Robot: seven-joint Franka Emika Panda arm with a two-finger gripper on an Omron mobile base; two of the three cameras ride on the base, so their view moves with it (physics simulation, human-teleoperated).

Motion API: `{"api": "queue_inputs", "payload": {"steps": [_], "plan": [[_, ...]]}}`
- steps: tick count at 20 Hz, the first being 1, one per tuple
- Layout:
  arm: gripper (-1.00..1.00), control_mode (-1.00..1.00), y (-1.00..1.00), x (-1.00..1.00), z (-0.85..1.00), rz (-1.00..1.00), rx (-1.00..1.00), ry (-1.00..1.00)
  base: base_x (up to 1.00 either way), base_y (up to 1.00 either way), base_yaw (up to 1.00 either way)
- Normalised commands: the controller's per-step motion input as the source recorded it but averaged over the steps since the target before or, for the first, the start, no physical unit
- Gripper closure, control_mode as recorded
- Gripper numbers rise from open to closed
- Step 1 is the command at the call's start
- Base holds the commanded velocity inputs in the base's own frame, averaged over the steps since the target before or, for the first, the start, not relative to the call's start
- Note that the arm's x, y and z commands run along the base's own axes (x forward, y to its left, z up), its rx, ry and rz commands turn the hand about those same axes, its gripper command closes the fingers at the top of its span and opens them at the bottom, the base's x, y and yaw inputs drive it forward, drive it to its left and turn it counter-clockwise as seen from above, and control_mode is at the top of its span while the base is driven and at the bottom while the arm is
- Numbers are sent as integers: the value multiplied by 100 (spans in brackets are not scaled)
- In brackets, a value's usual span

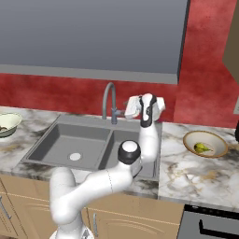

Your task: Pick the mushrooms from the sink and place them in one bowl. Place the pear in the other bowl. Then turn off the sink faucet.

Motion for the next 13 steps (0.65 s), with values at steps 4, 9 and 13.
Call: {"api": "queue_inputs", "payload": {"steps": [4,9,13], "plan": [[-100,-100,67,0,-12,7,0,0,0,0,0],[-100,-100,23,5,-5,3,0,2,0,0,0],[-100,-100,0,0,0,0,0,0,0,0,0]]}}
